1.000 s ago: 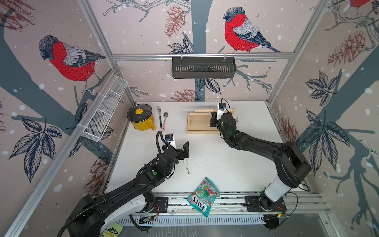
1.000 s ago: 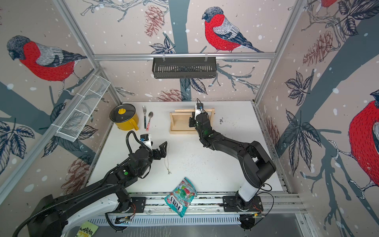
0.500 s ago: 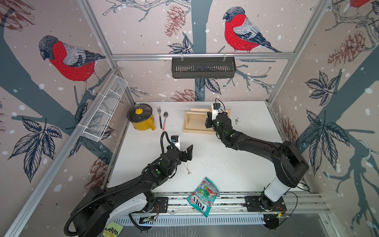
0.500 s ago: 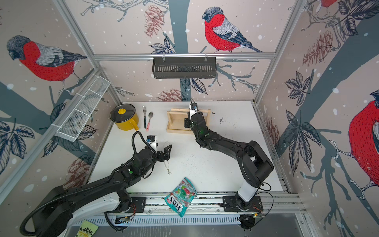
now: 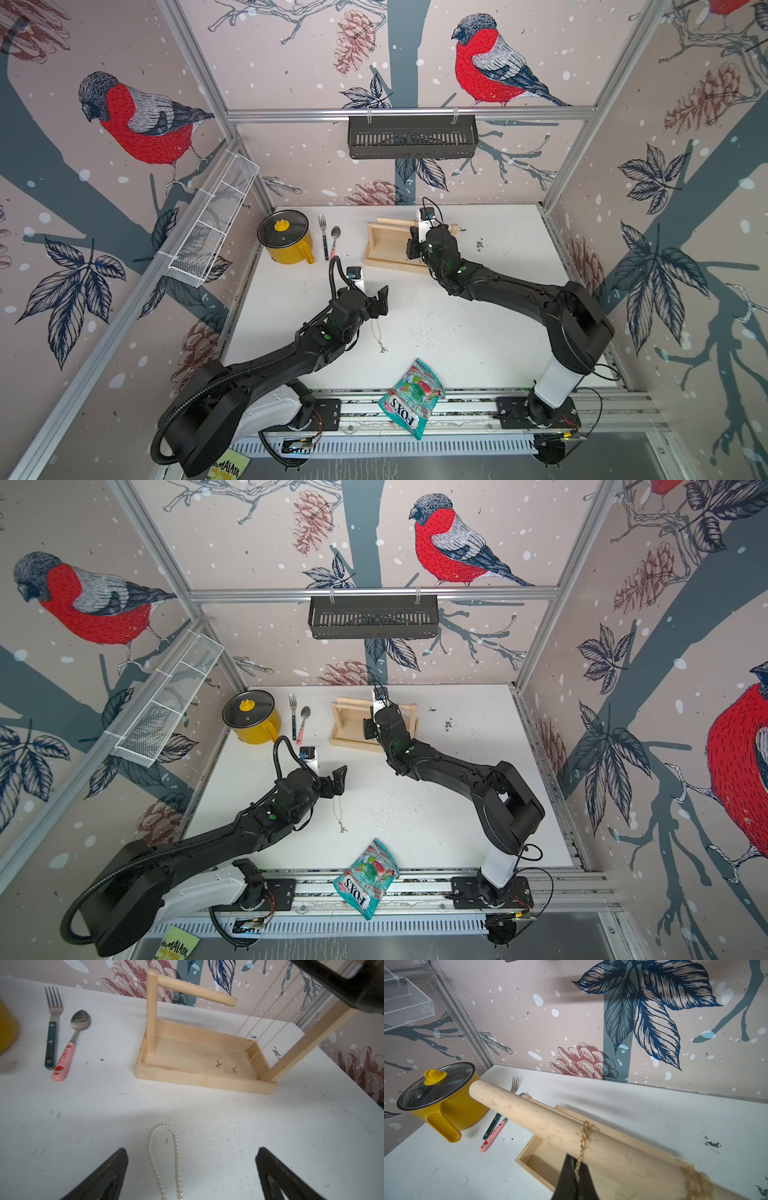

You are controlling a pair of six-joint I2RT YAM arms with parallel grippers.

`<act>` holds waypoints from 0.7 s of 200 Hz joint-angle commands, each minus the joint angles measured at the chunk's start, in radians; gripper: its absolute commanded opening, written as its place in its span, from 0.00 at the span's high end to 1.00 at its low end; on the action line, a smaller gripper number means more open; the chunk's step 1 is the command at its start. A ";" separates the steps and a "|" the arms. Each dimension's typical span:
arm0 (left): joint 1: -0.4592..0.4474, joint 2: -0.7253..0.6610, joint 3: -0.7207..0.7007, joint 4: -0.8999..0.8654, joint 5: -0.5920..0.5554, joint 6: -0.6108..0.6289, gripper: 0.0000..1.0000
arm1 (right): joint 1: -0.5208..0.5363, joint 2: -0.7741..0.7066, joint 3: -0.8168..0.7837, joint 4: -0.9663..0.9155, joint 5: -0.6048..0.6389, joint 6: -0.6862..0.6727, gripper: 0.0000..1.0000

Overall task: Take the necklace off the jewelry display stand
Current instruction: Take off the necklace from the stand.

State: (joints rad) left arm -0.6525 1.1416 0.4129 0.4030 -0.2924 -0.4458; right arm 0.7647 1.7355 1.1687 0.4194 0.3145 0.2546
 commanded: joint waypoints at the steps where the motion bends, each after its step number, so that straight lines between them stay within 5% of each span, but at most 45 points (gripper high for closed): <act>1: 0.070 0.034 0.037 0.010 0.036 -0.053 0.04 | 0.000 -0.007 0.001 0.010 0.032 -0.011 0.96; 59: 0.224 0.224 0.197 -0.074 0.098 -0.097 0.09 | -0.017 -0.015 -0.003 0.005 0.038 -0.011 0.96; 140: 0.234 0.358 0.224 0.024 0.275 -0.109 0.17 | -0.118 -0.096 -0.098 0.042 -0.029 -0.016 0.97</act>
State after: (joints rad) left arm -0.4210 1.4807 0.6277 0.3653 -0.0933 -0.5430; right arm 0.6712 1.6634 1.0916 0.4099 0.3264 0.2550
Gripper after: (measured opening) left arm 0.836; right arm 0.049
